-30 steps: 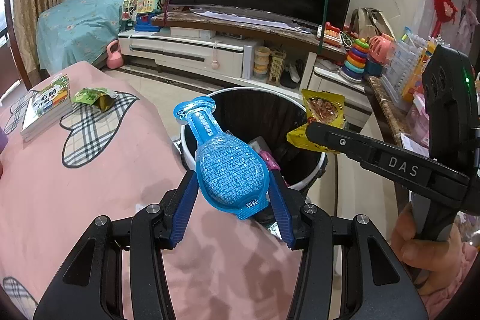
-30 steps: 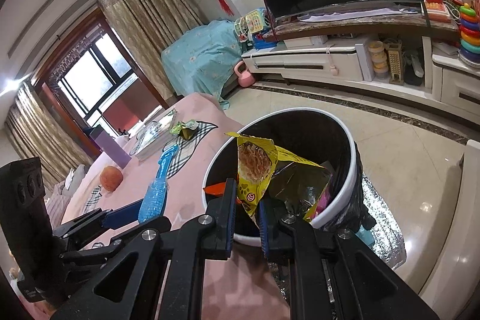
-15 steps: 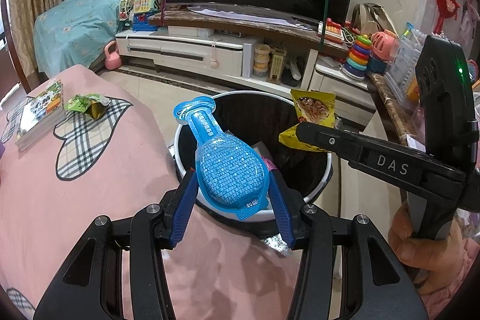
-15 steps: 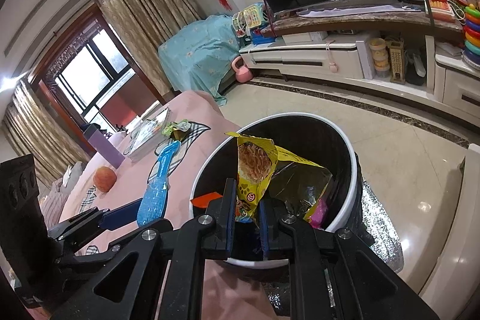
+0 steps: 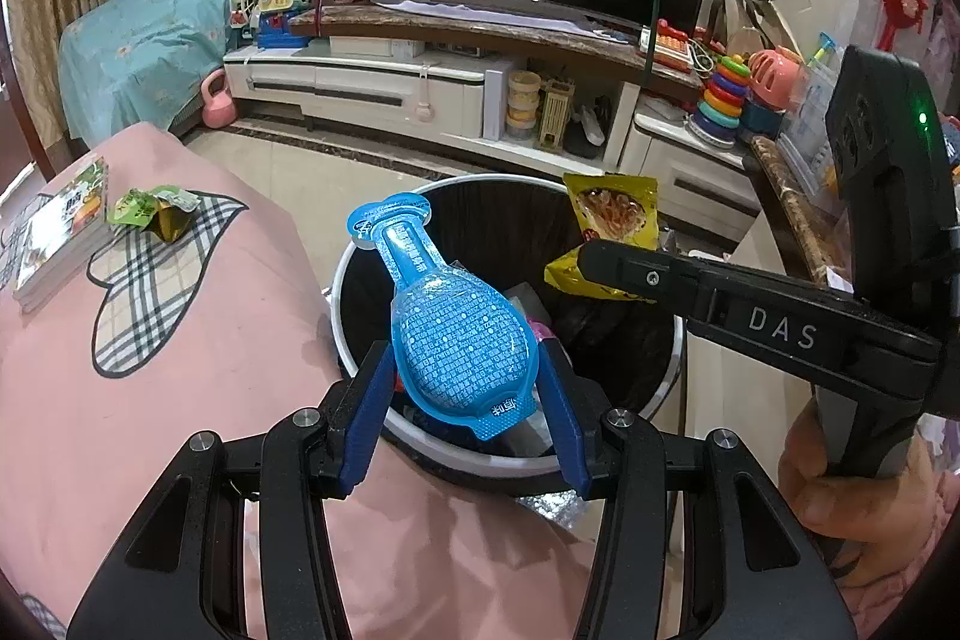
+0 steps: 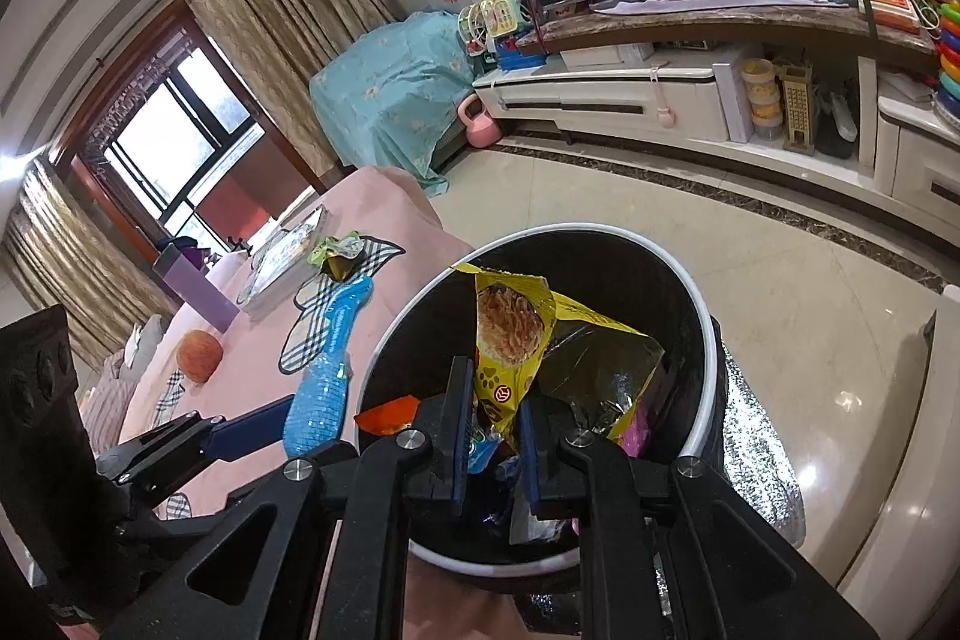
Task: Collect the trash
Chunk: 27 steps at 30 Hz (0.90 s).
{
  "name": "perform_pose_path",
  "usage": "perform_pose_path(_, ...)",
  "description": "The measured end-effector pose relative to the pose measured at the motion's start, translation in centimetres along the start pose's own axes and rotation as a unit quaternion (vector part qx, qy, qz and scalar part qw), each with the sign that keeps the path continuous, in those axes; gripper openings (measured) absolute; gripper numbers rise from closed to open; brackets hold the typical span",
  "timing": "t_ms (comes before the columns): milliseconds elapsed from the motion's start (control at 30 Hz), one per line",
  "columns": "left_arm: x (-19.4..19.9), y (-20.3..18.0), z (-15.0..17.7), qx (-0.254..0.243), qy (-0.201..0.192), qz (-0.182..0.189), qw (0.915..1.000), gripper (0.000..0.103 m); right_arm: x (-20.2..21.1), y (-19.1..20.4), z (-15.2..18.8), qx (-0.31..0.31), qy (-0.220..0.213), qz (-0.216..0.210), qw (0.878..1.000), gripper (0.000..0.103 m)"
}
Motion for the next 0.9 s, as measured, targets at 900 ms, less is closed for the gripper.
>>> perform_pose_path(900,-1.7,0.0,0.1,0.007,0.032,0.008,0.9994,0.062,-0.4,-2.0,-0.5,-0.031,0.007,-0.005,0.999,0.037)
Point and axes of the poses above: each gripper's, at about its wrist camera, not at the fingertips, and x roughly against the way its jaws point, y to its left, z to its underside, the point moved 2 cm from there along -x, roughly the way its jaws point, and after that the axes turned 9 degrees about y, right-handed, at the moved point
